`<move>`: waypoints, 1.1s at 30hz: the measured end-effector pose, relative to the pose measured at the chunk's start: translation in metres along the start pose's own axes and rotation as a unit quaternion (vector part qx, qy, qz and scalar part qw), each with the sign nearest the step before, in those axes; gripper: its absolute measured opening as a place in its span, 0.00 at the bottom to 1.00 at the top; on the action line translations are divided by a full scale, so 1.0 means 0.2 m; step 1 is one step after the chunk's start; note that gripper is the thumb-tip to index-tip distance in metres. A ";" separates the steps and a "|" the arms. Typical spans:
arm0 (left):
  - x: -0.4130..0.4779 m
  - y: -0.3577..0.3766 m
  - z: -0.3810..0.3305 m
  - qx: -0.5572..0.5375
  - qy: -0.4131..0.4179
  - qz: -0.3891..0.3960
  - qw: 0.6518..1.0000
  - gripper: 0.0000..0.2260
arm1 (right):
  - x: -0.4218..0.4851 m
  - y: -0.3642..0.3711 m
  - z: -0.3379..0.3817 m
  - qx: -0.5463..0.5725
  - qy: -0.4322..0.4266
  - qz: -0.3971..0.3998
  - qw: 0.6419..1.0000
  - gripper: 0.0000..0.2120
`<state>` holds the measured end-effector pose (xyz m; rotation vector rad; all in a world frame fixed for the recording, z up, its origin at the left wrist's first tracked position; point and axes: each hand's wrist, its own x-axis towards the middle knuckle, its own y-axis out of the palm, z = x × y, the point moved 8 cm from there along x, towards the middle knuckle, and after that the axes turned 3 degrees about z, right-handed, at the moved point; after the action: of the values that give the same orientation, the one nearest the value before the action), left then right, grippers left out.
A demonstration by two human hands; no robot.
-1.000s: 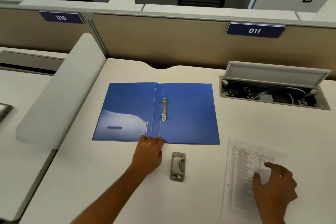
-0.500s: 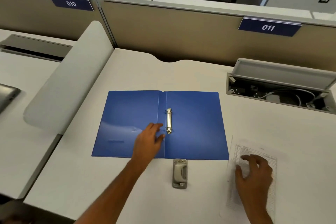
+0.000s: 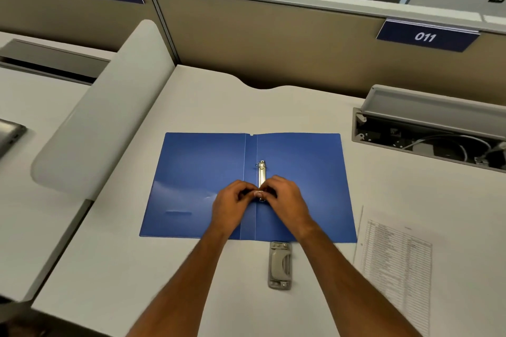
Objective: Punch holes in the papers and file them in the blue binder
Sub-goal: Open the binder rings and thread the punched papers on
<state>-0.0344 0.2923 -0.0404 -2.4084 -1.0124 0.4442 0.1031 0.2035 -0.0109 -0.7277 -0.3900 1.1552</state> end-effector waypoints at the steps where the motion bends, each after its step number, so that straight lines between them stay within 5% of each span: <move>1: 0.00 0.00 0.00 0.011 0.008 0.000 1.000 0.07 | 0.01 0.00 -0.01 -0.006 -0.006 0.007 1.000 0.08; 14: 0.02 -0.01 -0.07 0.022 0.060 0.036 0.997 0.04 | -0.08 -0.01 -0.09 0.062 0.013 0.013 0.998 0.03; 18: -0.08 -0.17 -0.16 -0.019 0.030 -0.051 0.998 0.12 | -0.38 -0.30 -0.19 0.112 0.076 -0.121 0.983 0.15; 21: -0.26 -0.17 -0.34 -0.048 0.009 -0.110 0.993 0.06 | -0.98 -0.66 -0.48 0.106 0.222 -0.340 0.907 0.15; 24: -0.49 0.14 -0.58 -0.106 -0.013 0.004 0.994 0.03 | -1.67 -0.84 -0.82 0.071 0.429 -0.467 0.770 0.16; 26: -0.64 0.44 -0.71 -0.133 -0.058 0.095 0.985 0.04 | -2.00 -0.83 -1.00 0.092 0.531 -0.457 0.707 0.17; 28: -0.75 0.70 -0.77 -0.116 -0.115 0.154 0.975 0.09 | -2.15 -0.76 -1.13 0.152 0.580 -0.418 0.682 0.20; 33: -0.88 1.07 -0.76 -0.120 -0.227 0.179 0.950 0.22 | -2.06 -0.74 -1.13 0.236 0.546 -0.356 0.721 0.24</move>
<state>0.0410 -0.0137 -0.0127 -2.7927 -0.8391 1.1012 0.1910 -0.2809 -0.0342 -0.5923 0.5990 -0.0576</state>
